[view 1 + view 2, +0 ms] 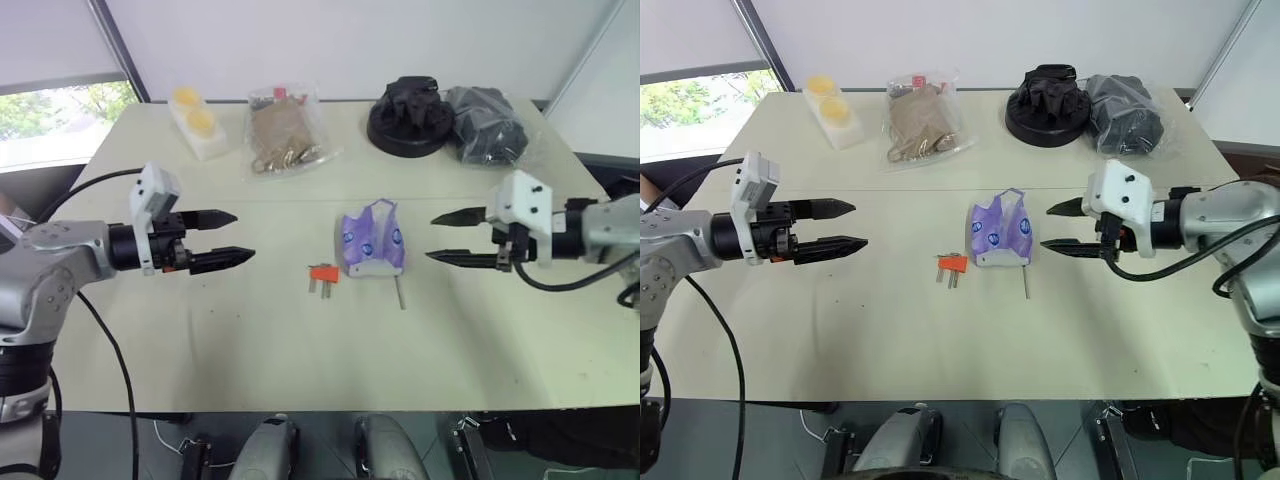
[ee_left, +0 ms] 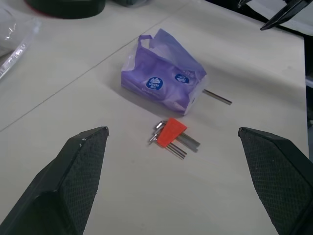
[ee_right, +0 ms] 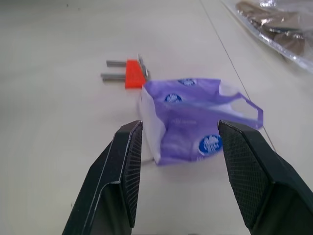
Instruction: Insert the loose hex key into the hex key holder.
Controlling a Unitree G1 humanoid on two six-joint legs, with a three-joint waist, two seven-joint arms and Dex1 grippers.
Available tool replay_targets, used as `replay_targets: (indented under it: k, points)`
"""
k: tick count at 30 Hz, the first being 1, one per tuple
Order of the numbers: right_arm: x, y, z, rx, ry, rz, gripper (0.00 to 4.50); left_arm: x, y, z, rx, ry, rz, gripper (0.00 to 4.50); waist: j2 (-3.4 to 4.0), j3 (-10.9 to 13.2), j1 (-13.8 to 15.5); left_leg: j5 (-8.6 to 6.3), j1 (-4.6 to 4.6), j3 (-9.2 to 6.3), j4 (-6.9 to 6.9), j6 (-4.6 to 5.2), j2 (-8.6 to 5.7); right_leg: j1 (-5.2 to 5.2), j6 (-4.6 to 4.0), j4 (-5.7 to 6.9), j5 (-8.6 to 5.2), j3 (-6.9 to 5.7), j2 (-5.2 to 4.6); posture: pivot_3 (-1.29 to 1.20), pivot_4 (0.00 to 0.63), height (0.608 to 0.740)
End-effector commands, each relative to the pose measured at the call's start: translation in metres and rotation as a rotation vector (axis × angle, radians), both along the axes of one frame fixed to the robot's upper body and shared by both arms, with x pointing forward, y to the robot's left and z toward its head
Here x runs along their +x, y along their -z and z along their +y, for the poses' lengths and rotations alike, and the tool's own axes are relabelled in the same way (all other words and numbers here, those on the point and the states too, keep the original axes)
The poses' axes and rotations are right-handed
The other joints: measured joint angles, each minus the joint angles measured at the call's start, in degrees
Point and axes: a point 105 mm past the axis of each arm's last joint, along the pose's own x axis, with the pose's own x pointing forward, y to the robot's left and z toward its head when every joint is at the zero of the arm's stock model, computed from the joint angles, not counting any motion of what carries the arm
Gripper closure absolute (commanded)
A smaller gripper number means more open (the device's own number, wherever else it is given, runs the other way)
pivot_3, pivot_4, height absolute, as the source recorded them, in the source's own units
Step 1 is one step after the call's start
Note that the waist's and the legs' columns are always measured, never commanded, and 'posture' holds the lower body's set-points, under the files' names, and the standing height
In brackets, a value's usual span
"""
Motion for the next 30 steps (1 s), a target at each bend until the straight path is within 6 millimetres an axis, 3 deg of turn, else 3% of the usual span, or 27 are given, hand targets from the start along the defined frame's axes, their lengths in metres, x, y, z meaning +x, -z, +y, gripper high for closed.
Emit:
replay_targets:
  k: [1, 12, 22, 30]
  points:
    - [0.001, 0.007, 0.01, 0.016, -0.009, -0.023, 1.98, 0.002, -0.005, 0.001, -0.007, -0.014, -0.036, 0.07, 0.0, 0.0, 0.02, 0.0, 0.0, 0.0, 0.0, 0.0, 0.0, 0.0, 0.0, 0.01, 0.0, 0.0, 0.0, 0.0, 0.15, 0.74]
    - [0.018, 0.072, 0.035, 0.046, 0.024, 0.045, 1.98, -0.002, 0.002, -0.004, -0.007, -0.033, -0.042, 0.07, -0.01, 0.0, -0.1, 0.06, -0.01, 0.01, 0.01, -0.11, -0.01, -0.05, 0.0, 0.06, 0.0, 0.01, 0.01, 0.0, 0.15, 0.74]
    - [0.047, 0.082, 0.04, 0.063, 0.105, -0.057, 1.98, -0.009, 0.005, -0.004, -0.005, -0.044, -0.039, 0.07, -0.01, 0.0, -0.92, 0.14, -0.01, -0.01, 0.01, -0.25, -0.01, -0.06, 0.0, 0.09, 0.0, 0.01, 0.02, 0.0, 0.15, 0.74]
    - [0.044, 0.113, 0.049, 0.002, 0.098, -0.03, 1.98, -0.012, 0.008, -0.005, -0.004, -0.057, -0.047, 0.07, -0.01, 0.0, -1.02, 0.15, 0.0, -0.02, -0.02, -0.26, -0.01, -0.08, 0.0, 0.11, 0.0, 0.01, 0.04, 0.0, 0.15, 0.74]
